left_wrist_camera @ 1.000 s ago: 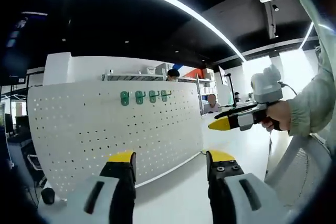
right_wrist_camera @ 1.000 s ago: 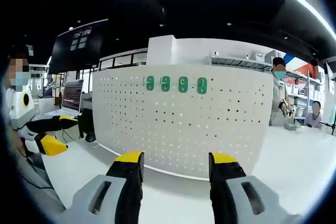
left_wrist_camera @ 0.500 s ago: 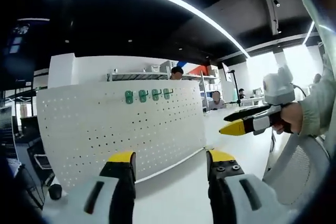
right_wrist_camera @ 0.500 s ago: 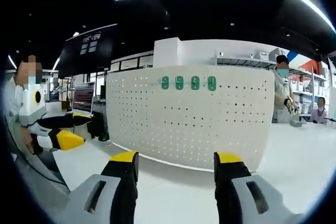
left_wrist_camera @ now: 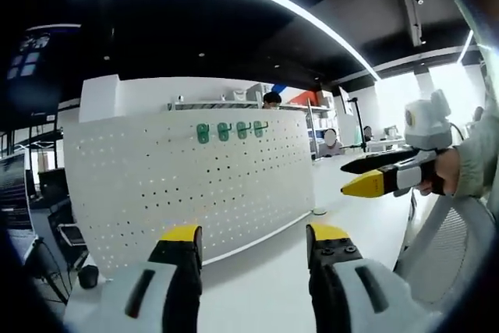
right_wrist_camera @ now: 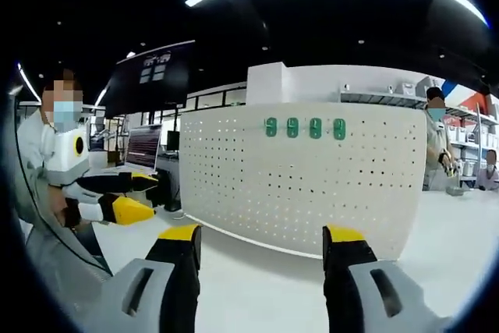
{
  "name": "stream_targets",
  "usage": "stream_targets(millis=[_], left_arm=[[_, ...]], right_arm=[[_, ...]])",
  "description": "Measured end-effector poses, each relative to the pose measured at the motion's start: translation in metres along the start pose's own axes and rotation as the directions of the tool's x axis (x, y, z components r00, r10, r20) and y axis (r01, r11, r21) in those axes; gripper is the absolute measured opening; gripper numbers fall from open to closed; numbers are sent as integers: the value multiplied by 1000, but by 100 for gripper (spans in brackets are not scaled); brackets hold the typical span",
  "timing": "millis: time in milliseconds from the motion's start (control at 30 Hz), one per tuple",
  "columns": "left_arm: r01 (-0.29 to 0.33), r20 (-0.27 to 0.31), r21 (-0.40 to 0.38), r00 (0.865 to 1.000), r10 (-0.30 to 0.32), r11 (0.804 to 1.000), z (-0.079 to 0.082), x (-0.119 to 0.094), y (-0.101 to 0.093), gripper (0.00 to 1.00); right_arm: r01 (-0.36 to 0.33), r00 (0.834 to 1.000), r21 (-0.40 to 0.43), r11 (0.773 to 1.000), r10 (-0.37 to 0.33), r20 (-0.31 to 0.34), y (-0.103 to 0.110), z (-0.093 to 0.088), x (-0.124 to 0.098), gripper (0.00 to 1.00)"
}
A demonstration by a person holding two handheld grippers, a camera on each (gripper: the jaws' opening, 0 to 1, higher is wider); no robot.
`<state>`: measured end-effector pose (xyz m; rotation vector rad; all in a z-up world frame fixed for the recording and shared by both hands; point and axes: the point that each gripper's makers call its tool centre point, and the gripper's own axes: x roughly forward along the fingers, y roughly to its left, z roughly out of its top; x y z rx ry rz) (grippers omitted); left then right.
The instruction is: Insert the hook assembly into the mounting plate slot until the hook locks in place.
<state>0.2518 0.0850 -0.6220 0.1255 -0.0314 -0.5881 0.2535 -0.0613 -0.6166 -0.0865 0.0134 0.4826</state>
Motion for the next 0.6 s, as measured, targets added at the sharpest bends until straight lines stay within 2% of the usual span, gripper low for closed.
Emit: stream_targets(millis=[167,267,600], left_arm=[[12,-13,12,1000,-12,1000,-3,1,-3,56],[14,-9,36,1000,-14,999,0,1,-4,55],[11,-21,40,1000,-10,999,-3,1,-4,55]], right_arm=[[-39,999,-40,998,39,-3,11,0,1,61],[-47,999,-34,998,47,-6,12,0,2,61],[-63,998,-21,998,63,-14,14,-2,2,61]])
